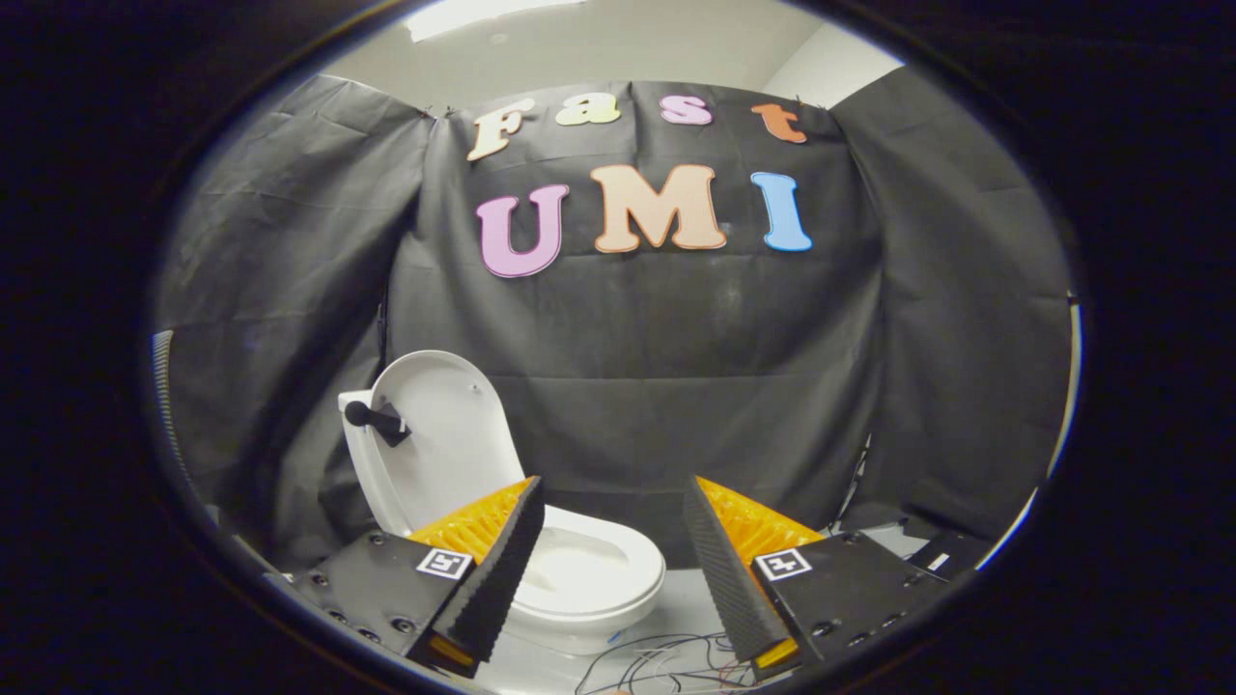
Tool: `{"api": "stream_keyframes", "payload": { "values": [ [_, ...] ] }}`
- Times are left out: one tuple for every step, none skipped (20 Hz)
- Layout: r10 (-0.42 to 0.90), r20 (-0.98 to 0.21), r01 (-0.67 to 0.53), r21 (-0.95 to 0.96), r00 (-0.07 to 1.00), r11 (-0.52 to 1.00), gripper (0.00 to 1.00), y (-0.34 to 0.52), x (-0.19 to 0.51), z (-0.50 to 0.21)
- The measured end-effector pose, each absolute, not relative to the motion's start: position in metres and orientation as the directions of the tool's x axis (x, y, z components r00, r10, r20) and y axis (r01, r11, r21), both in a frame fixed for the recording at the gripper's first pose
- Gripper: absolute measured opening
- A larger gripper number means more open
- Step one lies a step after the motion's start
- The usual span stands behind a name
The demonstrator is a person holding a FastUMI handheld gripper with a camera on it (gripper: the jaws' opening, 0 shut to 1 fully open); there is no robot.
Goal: Open the toilet lid.
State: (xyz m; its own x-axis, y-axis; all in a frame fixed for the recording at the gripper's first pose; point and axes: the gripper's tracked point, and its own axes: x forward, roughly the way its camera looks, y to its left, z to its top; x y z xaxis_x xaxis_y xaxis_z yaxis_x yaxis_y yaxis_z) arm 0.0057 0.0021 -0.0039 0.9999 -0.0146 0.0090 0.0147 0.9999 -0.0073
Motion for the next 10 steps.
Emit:
{"api": "stream_keyframes", "payload": {
  "values": [
    [-0.014, 0.009, 0.014, -0.01, 1.0, 1.0, 0.92, 0.0023, 0.0069, -0.0036],
    [-0.014, 0.009, 0.014, -0.007, 1.0, 1.0, 0.94, 0.0009, 0.0058, -0.0045],
    [-0.014, 0.01, 0.014, -0.009, 1.0, 1.0, 0.95, 0.0022, 0.0063, -0.0042],
    [-0.014, 0.009, 0.014, -0.009, 1.0, 1.0, 0.97, 0.0013, 0.0059, -0.0047],
    [-0.014, 0.008, 0.015, -0.008, 1.0, 1.0, 0.98, 0.0011, 0.0057, -0.0045],
    [-0.014, 0.01, 0.014, -0.009, 1.0, 1.0, 0.98, 0.0018, 0.0056, -0.0044],
    [-0.014, 0.009, 0.014, -0.008, 1.0, 1.0, 0.98, 0.0013, 0.0056, -0.0043],
    [-0.014, 0.009, 0.014, -0.01, 1.0, 1.0, 0.98, 0.0008, 0.0055, -0.0049],
    [-0.014, 0.009, 0.014, -0.009, 1.0, 1.0, 0.98, 0.0008, 0.0058, -0.0042],
    [-0.014, 0.009, 0.014, -0.009, 1.0, 1.0, 0.98, 0.0012, 0.0054, -0.0046]
  ]
}}
